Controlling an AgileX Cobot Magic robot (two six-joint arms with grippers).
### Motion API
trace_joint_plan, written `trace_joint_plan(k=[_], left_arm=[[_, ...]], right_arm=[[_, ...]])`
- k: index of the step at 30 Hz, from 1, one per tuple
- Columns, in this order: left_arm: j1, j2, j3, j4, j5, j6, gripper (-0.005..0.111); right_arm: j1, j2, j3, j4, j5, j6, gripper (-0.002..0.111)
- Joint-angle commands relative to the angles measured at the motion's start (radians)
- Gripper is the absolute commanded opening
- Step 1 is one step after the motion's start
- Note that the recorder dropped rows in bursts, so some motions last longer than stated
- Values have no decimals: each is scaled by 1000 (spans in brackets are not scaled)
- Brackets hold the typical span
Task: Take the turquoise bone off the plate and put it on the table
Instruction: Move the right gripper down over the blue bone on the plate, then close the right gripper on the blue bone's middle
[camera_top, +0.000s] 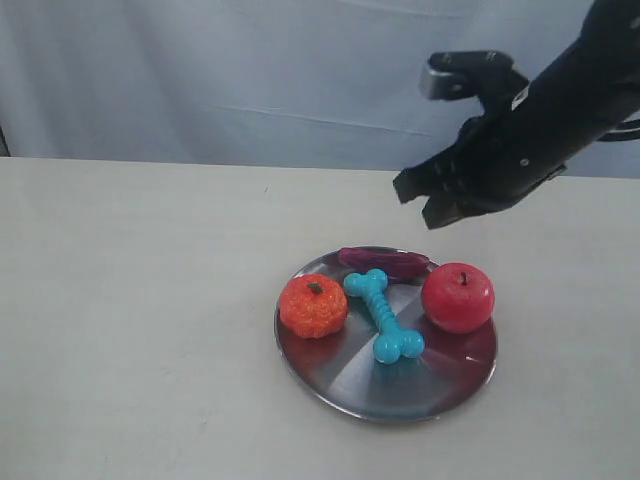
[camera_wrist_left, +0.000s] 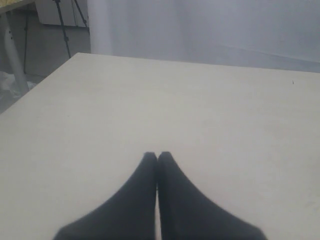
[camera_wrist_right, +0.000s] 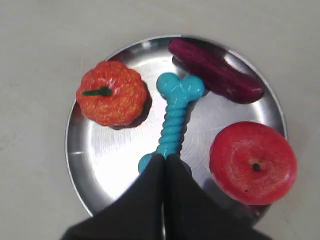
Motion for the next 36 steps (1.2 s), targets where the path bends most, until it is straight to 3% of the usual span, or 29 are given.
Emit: trace_joint_plan(k=[1, 3, 7, 9, 36], left_arm=[[-5, -1, 3, 1, -4, -2, 0], [-5, -1, 3, 1, -4, -2, 0], [-5, -1, 3, 1, -4, -2, 0], [-5, -1, 3, 1, -4, -2, 0], [-5, -1, 3, 1, -4, -2, 0]], right_arm=[[50, 76, -8, -41, -13, -25, 2], [70, 112, -8, -45, -39, -25, 14], [101, 169, -8, -63, -100, -25, 47], [104, 190, -8, -63, -130, -7, 52], [104, 415, -9, -63, -310, 16, 51]])
